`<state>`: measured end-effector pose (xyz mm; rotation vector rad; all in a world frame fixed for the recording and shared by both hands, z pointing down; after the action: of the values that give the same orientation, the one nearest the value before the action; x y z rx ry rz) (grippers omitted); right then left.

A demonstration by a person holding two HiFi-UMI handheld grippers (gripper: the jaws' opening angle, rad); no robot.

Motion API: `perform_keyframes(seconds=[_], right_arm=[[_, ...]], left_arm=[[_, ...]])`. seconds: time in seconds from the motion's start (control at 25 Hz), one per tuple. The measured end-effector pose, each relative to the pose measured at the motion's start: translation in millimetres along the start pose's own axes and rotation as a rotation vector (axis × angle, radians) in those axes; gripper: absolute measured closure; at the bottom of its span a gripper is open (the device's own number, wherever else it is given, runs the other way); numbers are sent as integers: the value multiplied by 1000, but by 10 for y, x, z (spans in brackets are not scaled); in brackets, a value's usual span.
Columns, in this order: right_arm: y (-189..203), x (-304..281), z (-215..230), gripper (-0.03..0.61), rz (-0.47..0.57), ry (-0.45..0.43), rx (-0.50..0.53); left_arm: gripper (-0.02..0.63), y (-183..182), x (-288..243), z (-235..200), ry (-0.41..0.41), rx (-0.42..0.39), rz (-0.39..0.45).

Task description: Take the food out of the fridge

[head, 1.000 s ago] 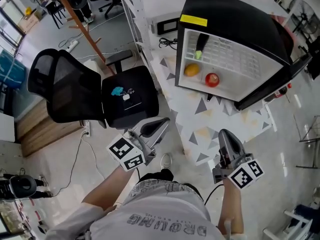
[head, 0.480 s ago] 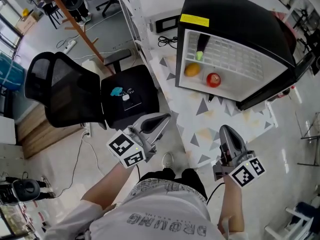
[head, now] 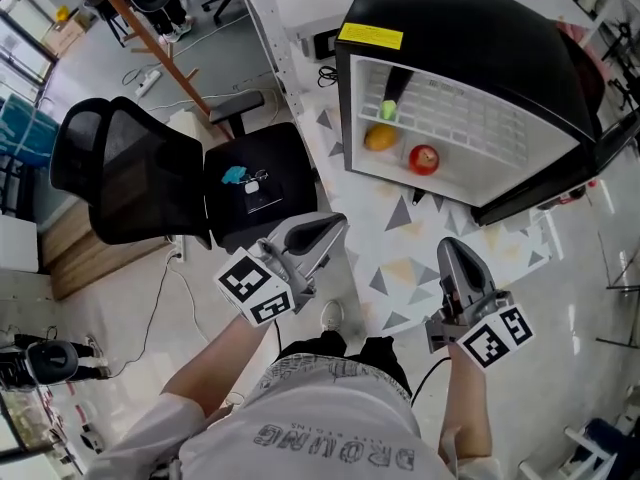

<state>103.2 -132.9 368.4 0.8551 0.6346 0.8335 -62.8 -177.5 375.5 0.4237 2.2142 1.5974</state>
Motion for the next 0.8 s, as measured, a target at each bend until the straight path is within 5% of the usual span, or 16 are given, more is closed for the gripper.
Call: perform_keyframes(seconds=[0.8], right_arm=[[-403, -90, 634, 577, -47, -175, 4]], left_arm=[[605, -363, -874, -182, -269, -130, 3]])
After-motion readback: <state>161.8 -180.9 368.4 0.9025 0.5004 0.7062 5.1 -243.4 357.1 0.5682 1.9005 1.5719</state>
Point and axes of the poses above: the fingertips, and each gripper's own axes: x backward along the fingers, z to its right, y out of its underside, the point moved 1 cm from there along x, backward along the fingers, and after that the axes turned 6 degrees about -z, right-handed, at the moved point
